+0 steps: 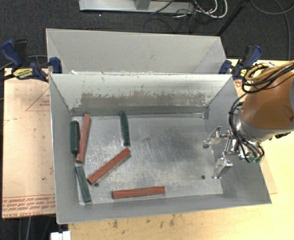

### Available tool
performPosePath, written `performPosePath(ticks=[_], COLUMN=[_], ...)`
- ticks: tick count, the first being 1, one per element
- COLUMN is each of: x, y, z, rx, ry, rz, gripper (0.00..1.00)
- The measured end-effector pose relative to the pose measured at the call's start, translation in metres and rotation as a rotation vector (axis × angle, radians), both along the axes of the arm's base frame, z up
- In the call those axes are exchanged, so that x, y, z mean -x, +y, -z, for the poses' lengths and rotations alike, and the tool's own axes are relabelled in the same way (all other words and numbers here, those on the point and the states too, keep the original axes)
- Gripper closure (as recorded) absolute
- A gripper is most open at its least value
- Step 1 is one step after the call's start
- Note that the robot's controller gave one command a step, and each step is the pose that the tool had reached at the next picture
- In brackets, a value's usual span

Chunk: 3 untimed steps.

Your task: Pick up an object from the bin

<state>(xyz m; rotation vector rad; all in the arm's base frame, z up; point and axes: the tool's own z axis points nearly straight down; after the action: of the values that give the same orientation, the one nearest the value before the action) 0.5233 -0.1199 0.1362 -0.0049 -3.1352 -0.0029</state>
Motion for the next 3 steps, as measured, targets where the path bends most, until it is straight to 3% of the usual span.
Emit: performPosePath(ticks=[1, 2, 3], x=[-0.002, 0.006, 0.011], y=[0.0, 0.023, 0.036], z=[-0.003, 0.033, 0.05], rx=[0.001, 0.002, 0.0], ry=[-0.007, -0.012, -0.001], rz=[-0.003, 0.051, 0.114], gripper=[0.0, 0.0, 0.0])
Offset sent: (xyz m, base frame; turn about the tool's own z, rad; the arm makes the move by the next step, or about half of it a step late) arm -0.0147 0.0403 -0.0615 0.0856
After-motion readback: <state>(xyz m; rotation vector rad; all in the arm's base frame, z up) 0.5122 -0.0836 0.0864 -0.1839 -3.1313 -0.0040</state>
